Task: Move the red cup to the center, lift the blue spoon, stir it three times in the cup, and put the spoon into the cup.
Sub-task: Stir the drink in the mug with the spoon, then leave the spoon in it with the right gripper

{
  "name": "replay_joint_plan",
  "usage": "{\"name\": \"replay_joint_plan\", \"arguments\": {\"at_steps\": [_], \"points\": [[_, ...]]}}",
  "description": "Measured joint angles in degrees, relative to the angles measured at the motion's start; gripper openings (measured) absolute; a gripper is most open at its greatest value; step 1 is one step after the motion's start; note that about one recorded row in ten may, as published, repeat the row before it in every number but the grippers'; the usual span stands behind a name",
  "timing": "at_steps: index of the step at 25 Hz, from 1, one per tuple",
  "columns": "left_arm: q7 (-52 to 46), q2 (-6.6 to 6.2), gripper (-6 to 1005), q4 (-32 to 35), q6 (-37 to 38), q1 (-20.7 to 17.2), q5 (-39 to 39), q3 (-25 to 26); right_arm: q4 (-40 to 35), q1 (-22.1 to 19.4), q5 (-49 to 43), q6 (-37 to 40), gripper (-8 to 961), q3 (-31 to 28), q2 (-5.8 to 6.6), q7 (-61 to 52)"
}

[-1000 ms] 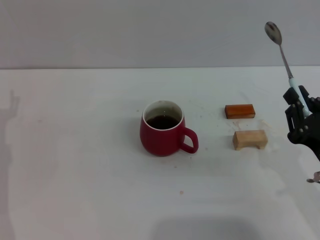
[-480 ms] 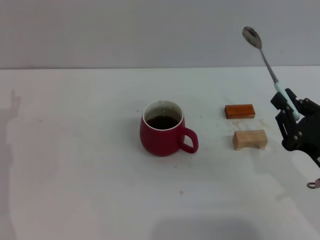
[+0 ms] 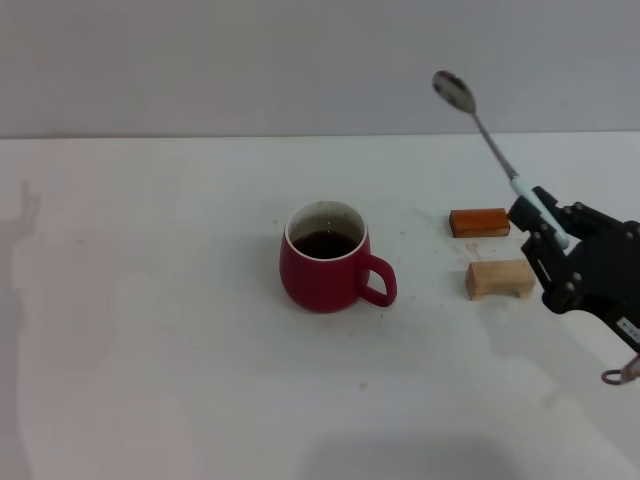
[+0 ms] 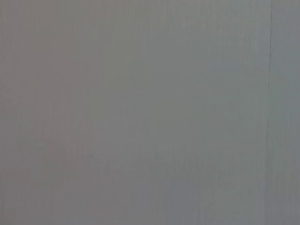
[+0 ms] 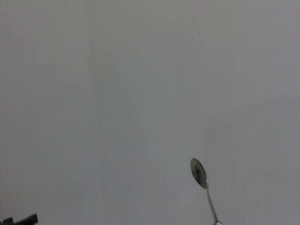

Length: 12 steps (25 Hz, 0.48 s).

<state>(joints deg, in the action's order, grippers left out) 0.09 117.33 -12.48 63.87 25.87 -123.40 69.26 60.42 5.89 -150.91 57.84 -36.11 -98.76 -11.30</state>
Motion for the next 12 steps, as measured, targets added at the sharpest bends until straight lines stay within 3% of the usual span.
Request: {"name": "replay_joint_plan", "arguments": {"at_steps": [4,6,12], "points": [[0.0,0.0,861,0.0,0.0,0.1,0.0,0.0,4.7,-0.5,-1.8,-7.6,159,-2.5,0.95,-0.3],[0.0,0.0,861,0.0,-0.1,0.2,0.0,0.0,9.4,-1.7,-5.5,-15.1,159,-6.0,1.18,-0.5],[0.0,0.04,861,0.3,-0.2,0.5,0.0,0.0,16.4,-3.8,-13.4,-24.9,161,-11.5,0.81,-3.2]]}}
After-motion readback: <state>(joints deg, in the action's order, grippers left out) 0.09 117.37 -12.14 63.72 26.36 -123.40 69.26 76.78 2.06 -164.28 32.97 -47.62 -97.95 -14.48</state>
